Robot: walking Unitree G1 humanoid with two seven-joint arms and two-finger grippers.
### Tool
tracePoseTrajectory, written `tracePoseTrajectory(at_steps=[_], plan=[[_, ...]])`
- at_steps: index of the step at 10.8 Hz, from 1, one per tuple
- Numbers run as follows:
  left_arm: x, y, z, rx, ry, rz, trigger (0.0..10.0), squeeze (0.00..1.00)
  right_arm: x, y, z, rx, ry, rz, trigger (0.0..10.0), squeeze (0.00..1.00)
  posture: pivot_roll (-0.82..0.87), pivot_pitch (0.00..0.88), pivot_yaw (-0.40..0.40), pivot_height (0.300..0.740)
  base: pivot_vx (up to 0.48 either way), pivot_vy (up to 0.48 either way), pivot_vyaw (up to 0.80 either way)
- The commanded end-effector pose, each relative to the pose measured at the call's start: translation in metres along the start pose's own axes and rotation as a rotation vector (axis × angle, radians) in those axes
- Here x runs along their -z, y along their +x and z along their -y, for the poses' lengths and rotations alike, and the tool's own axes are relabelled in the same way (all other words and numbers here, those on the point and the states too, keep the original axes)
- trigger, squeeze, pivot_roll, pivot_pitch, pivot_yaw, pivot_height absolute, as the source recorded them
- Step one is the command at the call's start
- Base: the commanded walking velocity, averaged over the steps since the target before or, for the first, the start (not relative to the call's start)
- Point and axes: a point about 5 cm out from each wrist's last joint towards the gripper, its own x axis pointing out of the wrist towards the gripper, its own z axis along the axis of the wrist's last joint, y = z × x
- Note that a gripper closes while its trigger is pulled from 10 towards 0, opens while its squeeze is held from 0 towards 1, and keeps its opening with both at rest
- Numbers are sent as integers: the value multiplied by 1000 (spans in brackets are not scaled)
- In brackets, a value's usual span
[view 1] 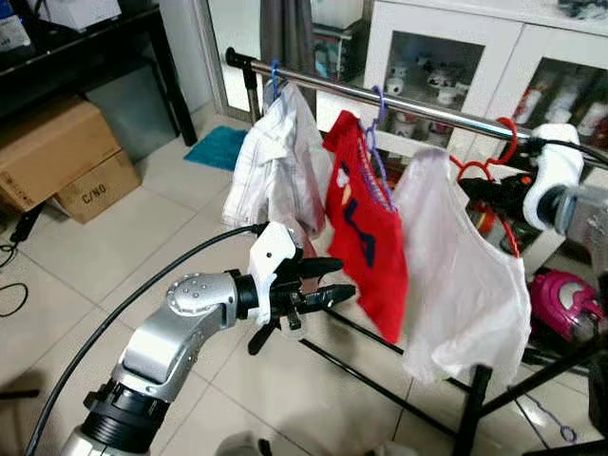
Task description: Hang hanger
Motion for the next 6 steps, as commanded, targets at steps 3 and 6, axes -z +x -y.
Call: tracePoseTrajectory(at_steps=[3, 6], plan=[[-2, -1, -2, 8, 8, -16, 10000, 0, 4, 5, 5, -12, -18, -60, 0, 0, -86, 0, 49, 740, 0, 0, 0], [-2, -1, -2, 12, 11, -16, 10000, 0, 0, -3, 9, -76, -75, -74, 0, 0, -92, 0, 50, 740, 0, 0, 0]])
